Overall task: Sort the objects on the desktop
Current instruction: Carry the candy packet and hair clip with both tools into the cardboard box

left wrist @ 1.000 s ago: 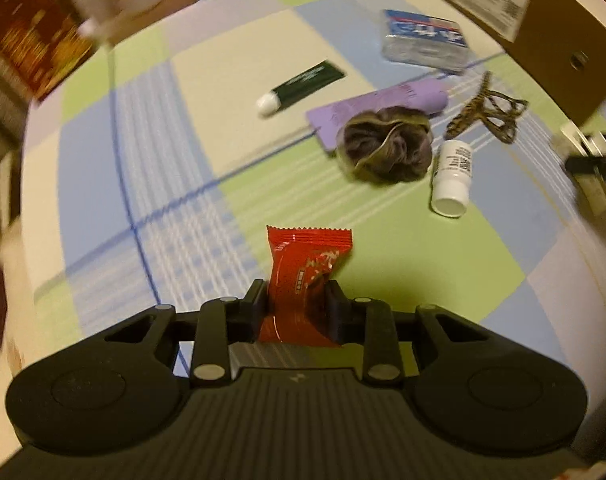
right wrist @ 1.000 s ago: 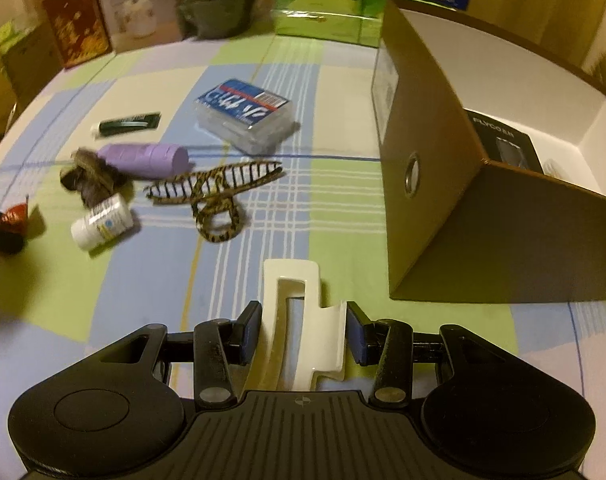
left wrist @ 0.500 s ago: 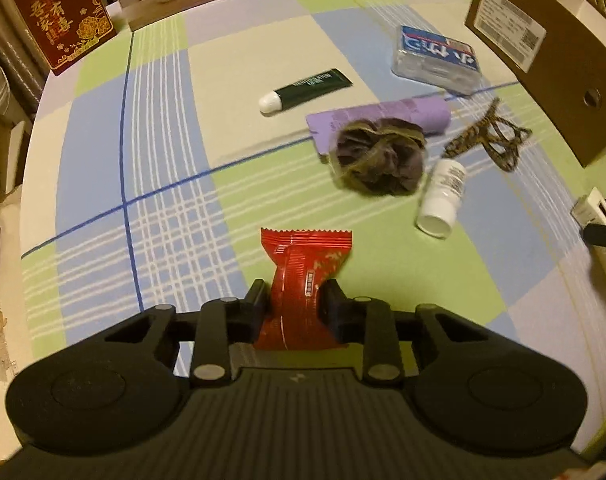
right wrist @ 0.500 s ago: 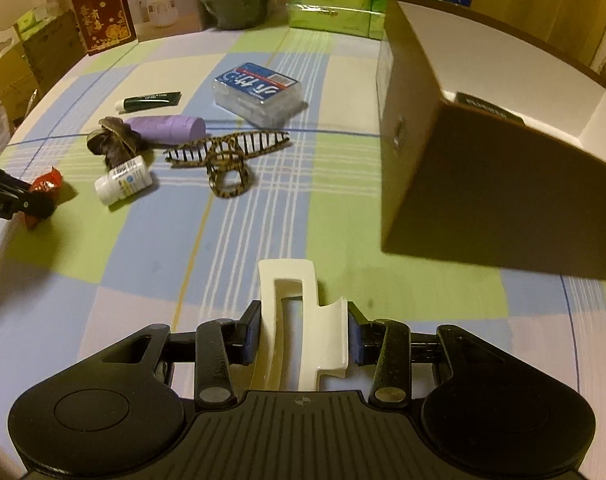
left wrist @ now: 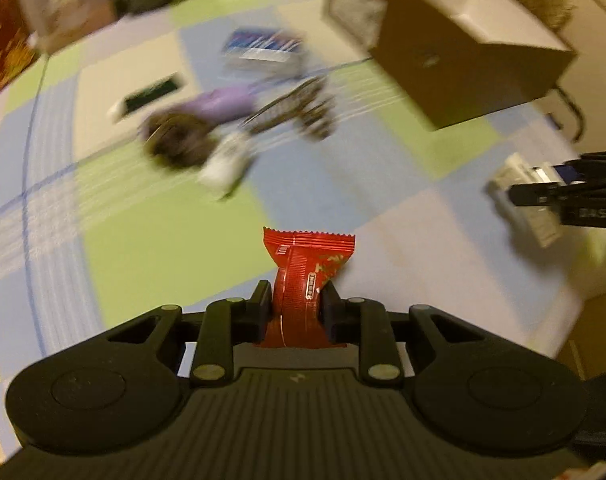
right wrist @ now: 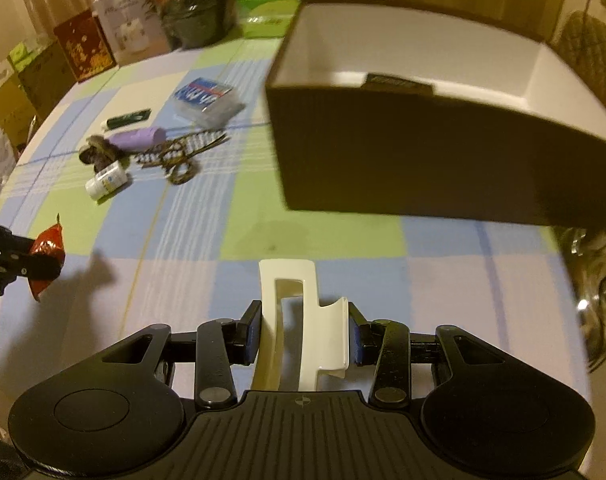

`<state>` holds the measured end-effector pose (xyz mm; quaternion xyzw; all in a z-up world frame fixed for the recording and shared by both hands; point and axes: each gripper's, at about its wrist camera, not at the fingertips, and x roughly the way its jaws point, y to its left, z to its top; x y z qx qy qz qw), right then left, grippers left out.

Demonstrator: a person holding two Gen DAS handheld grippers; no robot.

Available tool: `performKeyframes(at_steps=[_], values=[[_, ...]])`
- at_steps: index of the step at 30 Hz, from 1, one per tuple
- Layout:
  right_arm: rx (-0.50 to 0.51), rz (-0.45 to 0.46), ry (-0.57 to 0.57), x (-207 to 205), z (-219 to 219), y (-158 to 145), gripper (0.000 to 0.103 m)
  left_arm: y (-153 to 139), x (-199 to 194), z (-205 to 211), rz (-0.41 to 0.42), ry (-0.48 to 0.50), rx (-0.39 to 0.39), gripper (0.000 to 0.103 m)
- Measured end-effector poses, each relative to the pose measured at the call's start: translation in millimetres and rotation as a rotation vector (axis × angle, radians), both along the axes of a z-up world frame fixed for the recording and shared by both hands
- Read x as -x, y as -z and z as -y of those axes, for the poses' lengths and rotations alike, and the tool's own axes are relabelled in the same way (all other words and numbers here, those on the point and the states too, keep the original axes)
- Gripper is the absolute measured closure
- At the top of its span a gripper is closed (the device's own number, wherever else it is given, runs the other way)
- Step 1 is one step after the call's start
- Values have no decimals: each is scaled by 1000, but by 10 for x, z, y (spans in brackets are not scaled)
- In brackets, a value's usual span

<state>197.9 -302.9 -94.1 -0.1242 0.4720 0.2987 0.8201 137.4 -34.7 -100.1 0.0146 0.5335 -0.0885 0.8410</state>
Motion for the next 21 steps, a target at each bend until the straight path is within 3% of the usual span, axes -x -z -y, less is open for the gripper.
performKeyframes(at_steps=[8,21], values=[[-58,66,22,-236,520,-351,65,-547,-186,817,165,105,37,82],[-181,200,33,-1121,1059,-963,65,-984,-995,1916,294,167,75,82]])
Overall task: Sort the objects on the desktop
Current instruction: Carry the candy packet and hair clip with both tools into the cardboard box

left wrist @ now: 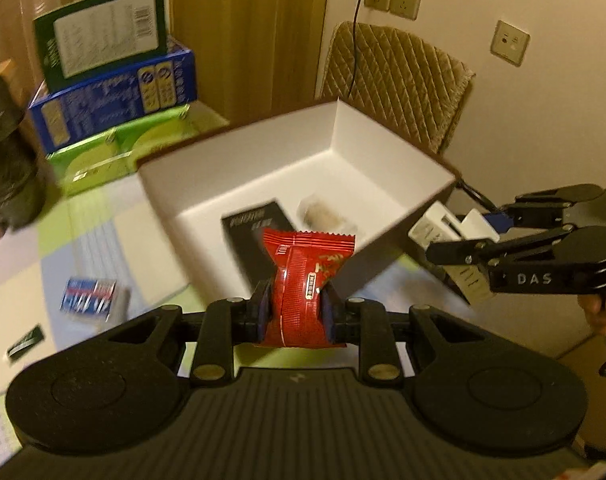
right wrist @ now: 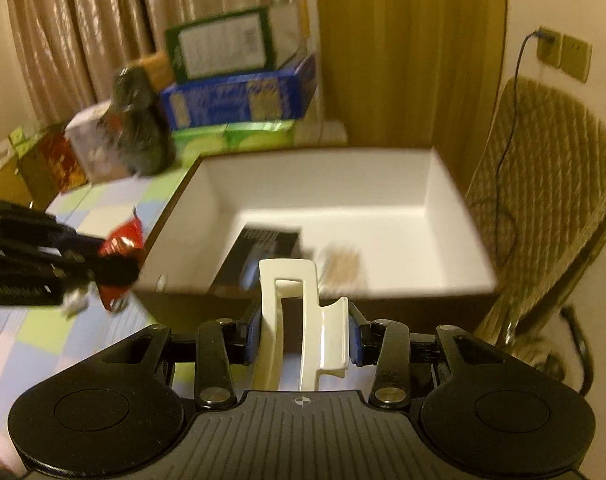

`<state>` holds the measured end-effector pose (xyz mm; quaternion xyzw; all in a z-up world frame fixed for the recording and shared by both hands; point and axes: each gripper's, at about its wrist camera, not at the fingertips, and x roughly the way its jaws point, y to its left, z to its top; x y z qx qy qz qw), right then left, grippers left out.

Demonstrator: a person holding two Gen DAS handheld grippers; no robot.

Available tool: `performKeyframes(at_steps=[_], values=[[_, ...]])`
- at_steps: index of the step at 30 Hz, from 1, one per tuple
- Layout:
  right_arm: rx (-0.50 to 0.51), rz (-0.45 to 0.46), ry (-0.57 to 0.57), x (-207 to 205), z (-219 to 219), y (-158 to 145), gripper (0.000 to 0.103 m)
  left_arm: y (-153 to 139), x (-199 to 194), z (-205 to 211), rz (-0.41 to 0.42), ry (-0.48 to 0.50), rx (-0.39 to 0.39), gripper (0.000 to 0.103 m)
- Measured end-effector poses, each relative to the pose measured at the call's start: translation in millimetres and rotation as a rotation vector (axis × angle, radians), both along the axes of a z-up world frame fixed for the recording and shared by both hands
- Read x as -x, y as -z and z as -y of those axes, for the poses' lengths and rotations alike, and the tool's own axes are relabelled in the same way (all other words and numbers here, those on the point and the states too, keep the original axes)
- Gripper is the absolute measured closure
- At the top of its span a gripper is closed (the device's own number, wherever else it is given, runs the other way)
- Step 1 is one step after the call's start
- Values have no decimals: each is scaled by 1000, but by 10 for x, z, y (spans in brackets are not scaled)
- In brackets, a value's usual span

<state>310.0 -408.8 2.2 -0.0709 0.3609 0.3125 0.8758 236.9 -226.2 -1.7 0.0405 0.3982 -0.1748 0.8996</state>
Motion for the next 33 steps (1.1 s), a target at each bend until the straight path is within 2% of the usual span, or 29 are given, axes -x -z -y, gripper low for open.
performKeyframes(at_steps=[6,14,23,33], values=[[-15,10,14,-566,19,4,65,34,-492,350,-14,-18,3,82],[50,-40,2,-1209,10,338,65,279,-1086,649,-93,-79,20,82],[124,-108,-48,-1464,42,653,65,676,-1468,894,-203,-98,39,82],[195,-89,-104,-1521,-29,722,65,955,-1625,1012,-259,-84,16,82]])
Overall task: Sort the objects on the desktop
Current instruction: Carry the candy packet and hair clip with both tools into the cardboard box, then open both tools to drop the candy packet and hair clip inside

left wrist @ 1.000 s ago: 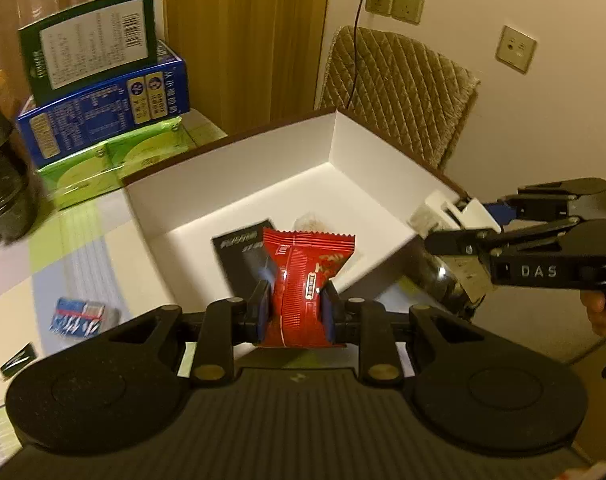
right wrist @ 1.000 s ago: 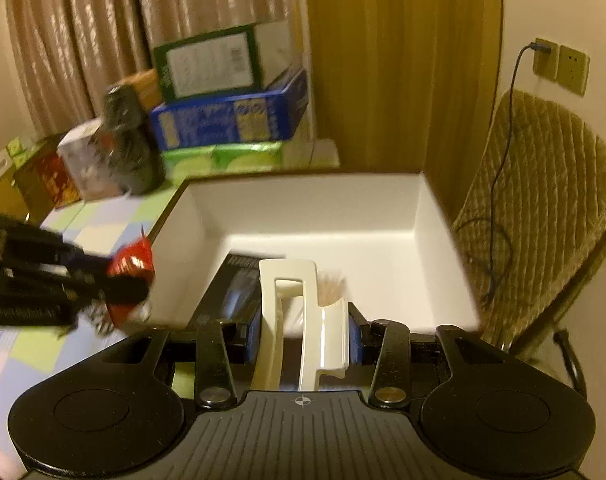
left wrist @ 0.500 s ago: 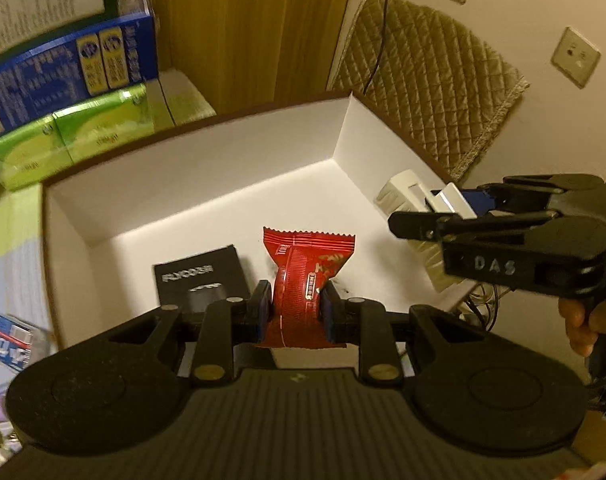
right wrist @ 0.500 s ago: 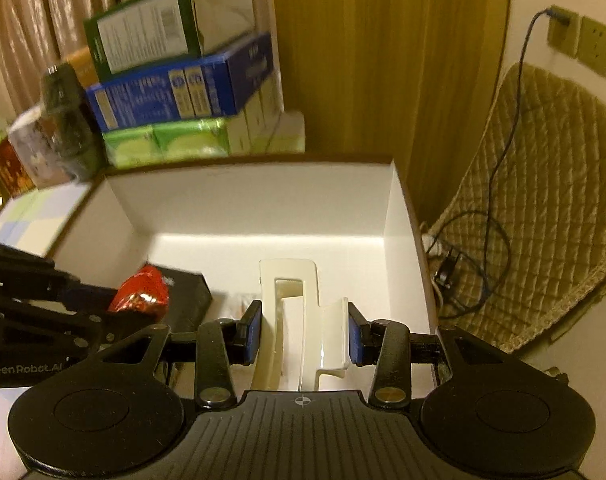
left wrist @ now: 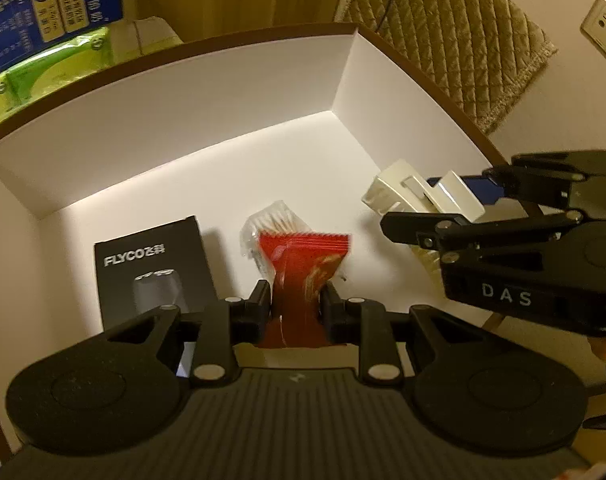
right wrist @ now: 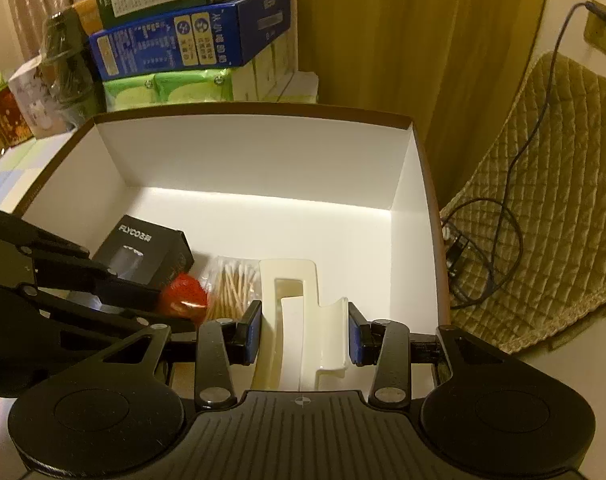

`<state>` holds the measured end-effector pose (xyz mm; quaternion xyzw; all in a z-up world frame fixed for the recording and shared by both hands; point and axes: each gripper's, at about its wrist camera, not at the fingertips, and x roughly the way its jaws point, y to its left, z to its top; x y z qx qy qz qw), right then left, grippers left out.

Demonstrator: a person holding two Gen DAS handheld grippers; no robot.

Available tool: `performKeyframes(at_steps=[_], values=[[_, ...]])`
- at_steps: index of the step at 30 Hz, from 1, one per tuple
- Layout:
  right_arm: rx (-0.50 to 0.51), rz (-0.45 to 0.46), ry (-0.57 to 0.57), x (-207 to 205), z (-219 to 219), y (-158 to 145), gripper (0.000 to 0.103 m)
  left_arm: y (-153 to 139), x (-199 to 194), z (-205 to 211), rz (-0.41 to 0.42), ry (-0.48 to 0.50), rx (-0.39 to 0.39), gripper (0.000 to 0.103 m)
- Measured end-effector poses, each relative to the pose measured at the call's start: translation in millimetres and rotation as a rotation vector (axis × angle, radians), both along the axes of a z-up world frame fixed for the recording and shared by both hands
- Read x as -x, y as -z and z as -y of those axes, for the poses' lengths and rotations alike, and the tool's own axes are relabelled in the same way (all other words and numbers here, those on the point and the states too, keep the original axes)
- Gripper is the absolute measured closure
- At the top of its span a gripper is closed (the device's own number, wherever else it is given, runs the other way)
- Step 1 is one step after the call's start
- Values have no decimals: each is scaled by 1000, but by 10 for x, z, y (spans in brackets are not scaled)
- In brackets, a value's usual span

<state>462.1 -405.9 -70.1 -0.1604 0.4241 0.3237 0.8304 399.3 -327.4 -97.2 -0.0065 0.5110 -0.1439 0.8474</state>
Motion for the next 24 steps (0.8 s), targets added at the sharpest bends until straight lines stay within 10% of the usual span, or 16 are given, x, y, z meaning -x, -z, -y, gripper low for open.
performKeyframes(at_steps=[24], values=[[72,110,-53,-27,-164,80,64,-177,14,-162,64,-27,-75,51]])
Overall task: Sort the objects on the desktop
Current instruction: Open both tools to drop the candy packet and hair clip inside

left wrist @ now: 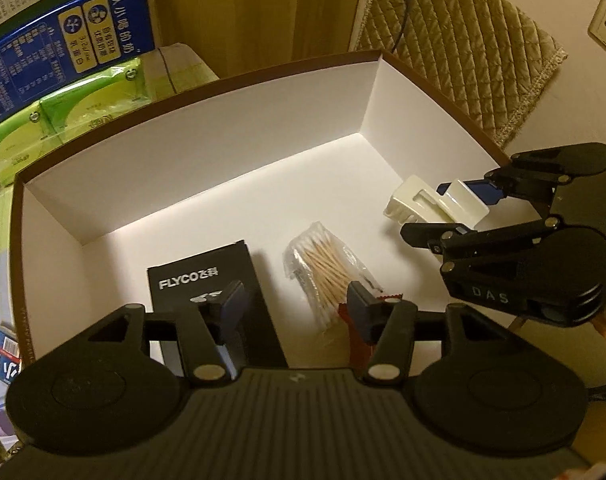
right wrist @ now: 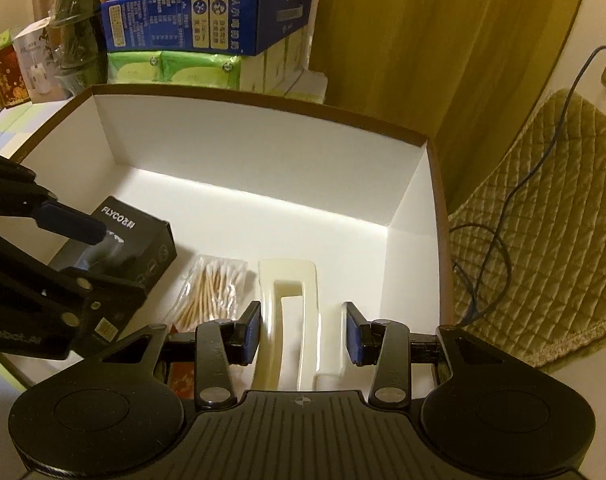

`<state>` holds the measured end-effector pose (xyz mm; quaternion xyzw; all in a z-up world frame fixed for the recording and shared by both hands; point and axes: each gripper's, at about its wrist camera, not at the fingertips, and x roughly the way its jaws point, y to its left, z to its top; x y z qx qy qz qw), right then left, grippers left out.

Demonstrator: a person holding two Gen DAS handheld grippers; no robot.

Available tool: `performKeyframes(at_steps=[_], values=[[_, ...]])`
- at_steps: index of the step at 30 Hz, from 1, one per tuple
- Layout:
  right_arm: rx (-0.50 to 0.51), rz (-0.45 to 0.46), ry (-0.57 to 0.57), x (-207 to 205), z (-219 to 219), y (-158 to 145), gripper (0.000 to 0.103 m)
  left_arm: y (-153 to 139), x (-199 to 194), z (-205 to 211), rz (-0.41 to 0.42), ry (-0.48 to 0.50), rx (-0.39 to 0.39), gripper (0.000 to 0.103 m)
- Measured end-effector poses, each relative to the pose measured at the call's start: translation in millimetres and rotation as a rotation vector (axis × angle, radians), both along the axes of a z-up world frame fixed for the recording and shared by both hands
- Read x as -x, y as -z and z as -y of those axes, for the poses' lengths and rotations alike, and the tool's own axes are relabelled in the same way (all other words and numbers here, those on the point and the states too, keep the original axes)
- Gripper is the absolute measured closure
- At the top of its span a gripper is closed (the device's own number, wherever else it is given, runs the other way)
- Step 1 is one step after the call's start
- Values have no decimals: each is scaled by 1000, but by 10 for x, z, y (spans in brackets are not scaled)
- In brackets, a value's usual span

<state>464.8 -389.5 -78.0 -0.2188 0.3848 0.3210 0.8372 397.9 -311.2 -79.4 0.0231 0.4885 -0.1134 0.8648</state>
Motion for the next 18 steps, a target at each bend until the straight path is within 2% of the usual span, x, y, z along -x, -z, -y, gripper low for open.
performKeyframes(at_steps=[2,4,5,6,9,14,18], values=[[-10,6,-5,8,12,-9,63,-17,12,-17,2,-3,-3,48],[-32,8,-2,28,46,-35,54,-47,39,-34,11,-4,-10,39],[-48,12,0,54,71,-59,41,-64,58,-42,17,-2,-11,38],[-63,17,0,84,94,-90,32,-84,77,-50,23,-1,-14,37],[-111,17,-3,199,162,-193,22,-162,144,-88,43,-1,-21,33],[-189,-33,17,382,271,-343,8,-308,307,-179,81,-12,-29,25],[-218,-47,28,539,314,-441,5,-432,458,-272,102,-43,-40,19]])
